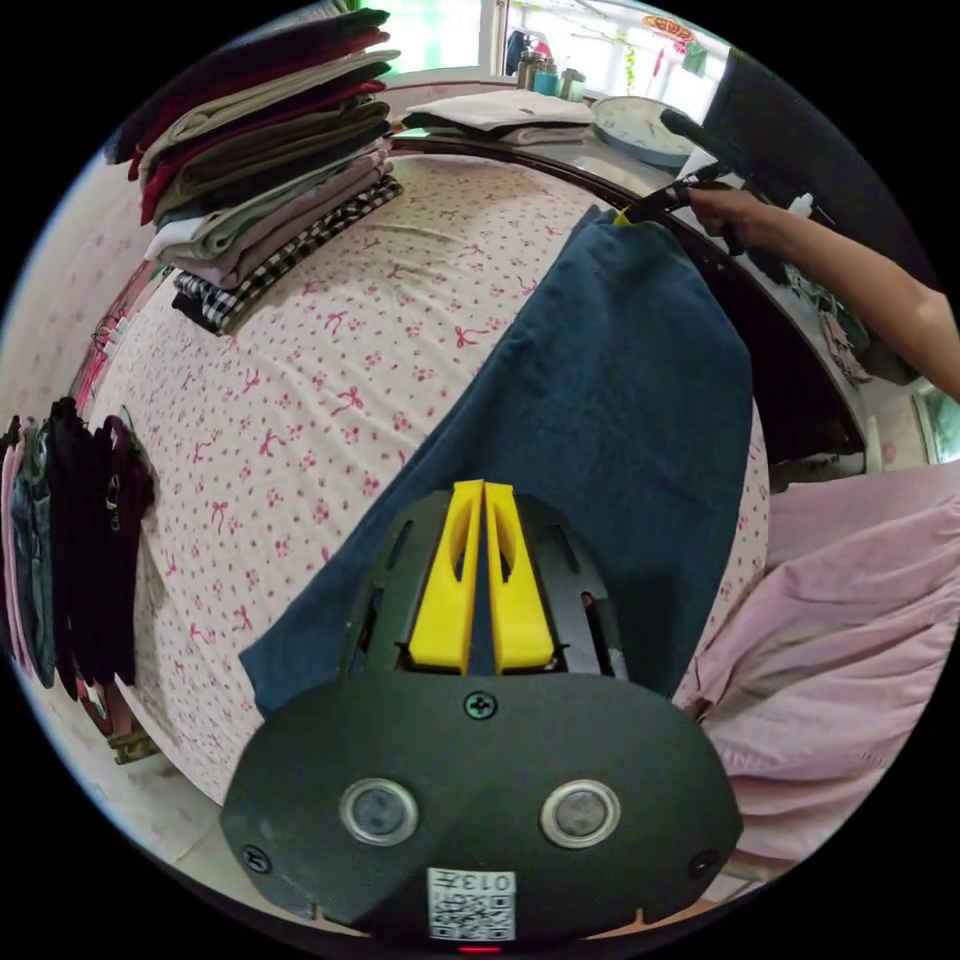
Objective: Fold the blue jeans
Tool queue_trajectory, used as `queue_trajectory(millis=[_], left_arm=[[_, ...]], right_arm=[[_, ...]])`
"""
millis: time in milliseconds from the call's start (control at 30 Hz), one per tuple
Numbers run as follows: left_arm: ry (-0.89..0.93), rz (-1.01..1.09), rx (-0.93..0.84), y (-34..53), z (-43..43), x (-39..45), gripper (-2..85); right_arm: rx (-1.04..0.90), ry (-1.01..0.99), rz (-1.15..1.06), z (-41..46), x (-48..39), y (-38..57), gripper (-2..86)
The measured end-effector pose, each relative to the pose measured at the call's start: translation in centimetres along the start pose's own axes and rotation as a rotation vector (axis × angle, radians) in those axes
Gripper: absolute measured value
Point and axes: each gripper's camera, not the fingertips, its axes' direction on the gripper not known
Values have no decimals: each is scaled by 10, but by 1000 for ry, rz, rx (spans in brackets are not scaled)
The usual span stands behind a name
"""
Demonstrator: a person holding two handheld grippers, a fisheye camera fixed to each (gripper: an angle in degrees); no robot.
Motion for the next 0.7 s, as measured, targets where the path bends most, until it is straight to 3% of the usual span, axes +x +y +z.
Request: queue_trajectory(millis=[300,400,467,533,700], left_arm=[[-83,-93,-62,-10,63,-17,-3],[-57,-102,-44,-8,79,-25,-4],[-75,-173,-58,-5,83,-33,-4],[-122,-190,7,0,77,-30,-4],[-65,-49,102,-26,93,3,-3]], right_arm=[[181,149,-200,-54,-35,-2,23],[66,172,-155,-19,-28,-21,25],[99,132,-79,-31,-16,-21,22],[219,217,-27,-73,-13,-4,15],[289,125,-283,-107,-71,39,6]])
